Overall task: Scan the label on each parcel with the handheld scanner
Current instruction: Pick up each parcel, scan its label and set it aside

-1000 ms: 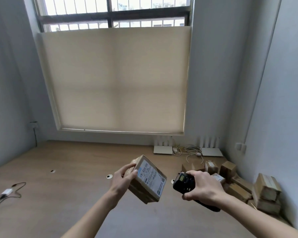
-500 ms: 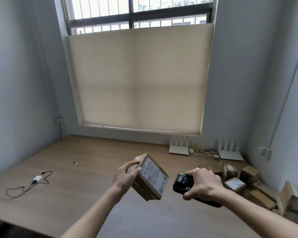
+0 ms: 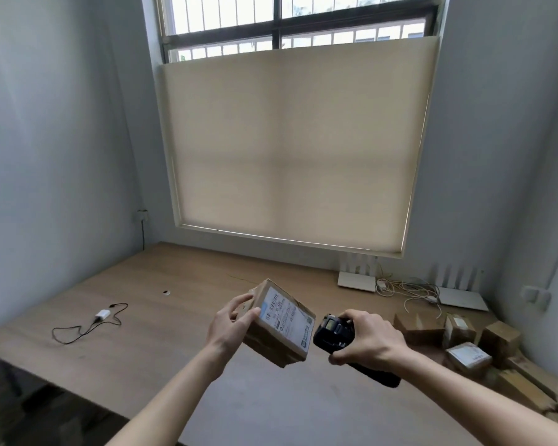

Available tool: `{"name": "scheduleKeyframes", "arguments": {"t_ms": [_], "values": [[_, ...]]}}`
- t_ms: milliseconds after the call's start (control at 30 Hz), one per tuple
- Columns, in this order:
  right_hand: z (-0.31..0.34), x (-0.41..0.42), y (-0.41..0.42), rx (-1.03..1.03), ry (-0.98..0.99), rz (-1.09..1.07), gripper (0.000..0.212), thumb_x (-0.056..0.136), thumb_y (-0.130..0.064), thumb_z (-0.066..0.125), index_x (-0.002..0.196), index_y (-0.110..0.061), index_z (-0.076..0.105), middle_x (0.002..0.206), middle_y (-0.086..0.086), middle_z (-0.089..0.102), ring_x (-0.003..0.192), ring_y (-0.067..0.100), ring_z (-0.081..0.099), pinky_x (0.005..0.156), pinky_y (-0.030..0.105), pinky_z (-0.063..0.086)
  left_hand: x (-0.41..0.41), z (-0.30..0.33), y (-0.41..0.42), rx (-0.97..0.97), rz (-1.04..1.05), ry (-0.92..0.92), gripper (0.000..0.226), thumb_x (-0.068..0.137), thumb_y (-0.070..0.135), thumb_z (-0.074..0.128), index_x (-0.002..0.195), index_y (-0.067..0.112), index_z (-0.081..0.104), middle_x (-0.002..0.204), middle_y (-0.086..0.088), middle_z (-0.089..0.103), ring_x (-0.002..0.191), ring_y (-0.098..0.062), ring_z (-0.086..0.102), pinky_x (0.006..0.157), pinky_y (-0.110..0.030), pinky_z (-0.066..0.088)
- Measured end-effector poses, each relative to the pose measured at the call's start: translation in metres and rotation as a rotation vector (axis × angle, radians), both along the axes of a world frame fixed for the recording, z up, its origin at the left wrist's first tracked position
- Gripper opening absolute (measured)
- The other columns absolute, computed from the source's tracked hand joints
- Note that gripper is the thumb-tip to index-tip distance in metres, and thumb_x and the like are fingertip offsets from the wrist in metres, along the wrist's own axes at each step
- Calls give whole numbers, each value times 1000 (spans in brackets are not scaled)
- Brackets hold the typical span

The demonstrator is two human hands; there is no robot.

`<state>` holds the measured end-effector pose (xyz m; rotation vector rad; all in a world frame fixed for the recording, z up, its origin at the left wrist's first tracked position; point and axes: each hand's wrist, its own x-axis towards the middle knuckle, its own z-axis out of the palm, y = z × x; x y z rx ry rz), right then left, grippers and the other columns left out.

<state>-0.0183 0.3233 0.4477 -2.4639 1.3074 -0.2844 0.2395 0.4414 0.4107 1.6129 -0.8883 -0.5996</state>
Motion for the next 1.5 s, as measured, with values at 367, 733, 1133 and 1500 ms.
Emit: {"name": "scheduleKeyframes", "arguments": {"t_ms": [367,733,1133,1500], "values": [[-19,183,67,454,-390,362,45,58,-39,89,102,-36,77,86,-9,78,77,7,73,78,29,61,123,-19,129,-32,104,394,96,56,52,87,137,62,36,116,-12,72,104,-34,71,75,-45,61],[-44,453,227,564,-406,630,49,59,-39,89,107,-35,77,89,-16,78,77,-1,72,68,12,52,320,-30,353,18,604,304,53,75,41,86,112,15,59,108,-15,68,97,-26,70,82,-42,60],[-121,678,376,741,-301,738,57,57,-47,98,108,-32,77,91,-12,80,85,11,77,82,33,63,453,-91,513,38,752,477,54,81,23,82,131,25,62,114,-12,71,102,-23,70,86,-38,61],[-213,867,386,839,-39,764,55,54,-41,97,103,-31,73,90,-9,79,82,10,77,85,38,64,611,-195,505,96,943,585,38,82,12,81,102,39,62,108,-6,68,82,-14,75,58,-22,57]]}}
